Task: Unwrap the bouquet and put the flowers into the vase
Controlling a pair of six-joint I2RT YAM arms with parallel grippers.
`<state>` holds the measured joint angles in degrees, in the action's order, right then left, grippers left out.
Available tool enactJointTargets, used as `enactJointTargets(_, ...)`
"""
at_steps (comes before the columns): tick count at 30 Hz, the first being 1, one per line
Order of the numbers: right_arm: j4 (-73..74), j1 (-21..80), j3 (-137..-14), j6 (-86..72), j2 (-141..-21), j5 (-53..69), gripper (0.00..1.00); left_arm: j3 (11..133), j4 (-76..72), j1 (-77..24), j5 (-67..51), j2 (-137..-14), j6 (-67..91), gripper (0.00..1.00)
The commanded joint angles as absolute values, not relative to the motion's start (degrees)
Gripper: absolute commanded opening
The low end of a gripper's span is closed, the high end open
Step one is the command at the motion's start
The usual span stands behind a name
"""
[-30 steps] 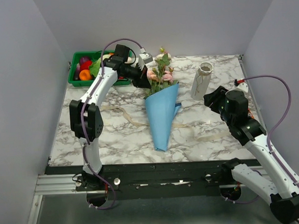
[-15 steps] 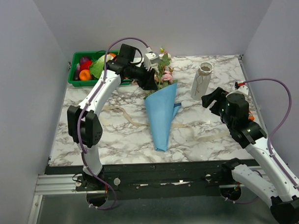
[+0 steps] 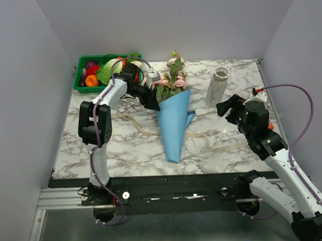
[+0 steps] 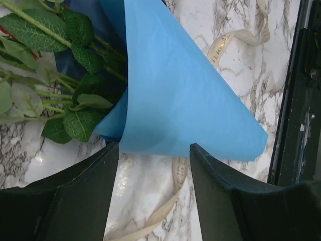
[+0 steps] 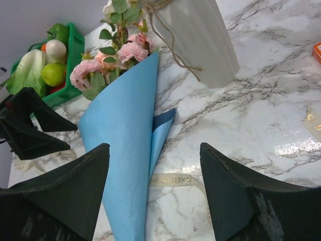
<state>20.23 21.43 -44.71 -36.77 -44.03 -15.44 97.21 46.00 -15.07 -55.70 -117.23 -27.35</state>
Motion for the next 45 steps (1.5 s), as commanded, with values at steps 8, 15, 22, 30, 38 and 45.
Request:
enactJointTargets(8,17.8,21.8,-43.3,-35.2,-44.2,-12.4,0.78,100.4,43.7,-15.2,-58.1,-123.0,-31.4,0.68)
enactJointTargets(15,17.5,21.8,-43.7,-35.9,-45.8,-12.5,0.72,103.5,54.1,-15.2,-63.9,-125.7,-41.8,0.57)
enactJointTargets(22,17.5,21.8,-43.9,-36.6,-46.1,-12.1,0.68,111.3,71.4,-15.1,-65.7,-130.9,-53.4,0.36)
enactJointTargets(30,17.3,21.8,-43.6,-37.0,-45.6,-12.0,0.61,117.1,75.6,-15.1,-66.5,-131.8,-54.5,0.03)
enactJointTargets(38,17.1,21.8,-42.9,-37.5,-44.9,-11.6,0.61,121.4,77.4,-15.3,-67.5,-127.1,-47.6,0.00)
enactJointTargets(45,17.1,21.9,-41.9,-38.2,-43.9,-11.5,0.61,121.1,69.7,-18.4,-60.0,-120.8,-31.6,0.02)
